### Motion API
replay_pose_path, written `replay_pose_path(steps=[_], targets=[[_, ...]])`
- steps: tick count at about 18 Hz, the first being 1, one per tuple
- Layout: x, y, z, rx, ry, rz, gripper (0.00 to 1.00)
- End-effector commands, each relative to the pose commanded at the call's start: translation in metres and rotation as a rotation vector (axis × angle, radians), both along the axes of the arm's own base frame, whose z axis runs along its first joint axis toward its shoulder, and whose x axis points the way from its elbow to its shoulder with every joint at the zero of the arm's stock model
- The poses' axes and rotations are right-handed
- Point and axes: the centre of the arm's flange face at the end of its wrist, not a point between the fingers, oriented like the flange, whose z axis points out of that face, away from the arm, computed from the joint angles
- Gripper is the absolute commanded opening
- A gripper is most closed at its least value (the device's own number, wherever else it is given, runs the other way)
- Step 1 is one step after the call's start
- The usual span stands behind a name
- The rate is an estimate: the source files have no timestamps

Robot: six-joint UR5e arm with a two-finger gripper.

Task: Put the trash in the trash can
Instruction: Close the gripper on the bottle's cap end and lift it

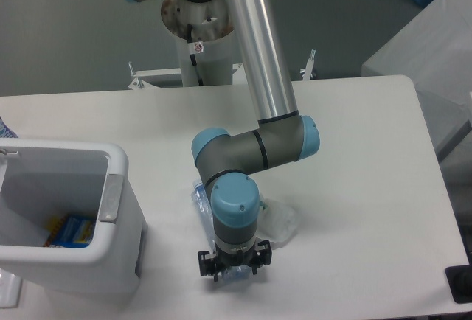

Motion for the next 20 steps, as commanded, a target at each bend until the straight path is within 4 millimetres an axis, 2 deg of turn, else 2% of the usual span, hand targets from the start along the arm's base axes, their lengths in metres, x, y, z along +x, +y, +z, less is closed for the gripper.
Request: replay_pose_path(steps=[6,20], targets=[[0.0034,-0.0005,-0.0021,-0.004,-0.002,-0.008,0.70],[0.0030,-0.0014,0.0039,0.002,0.003,-0.012,0.67]])
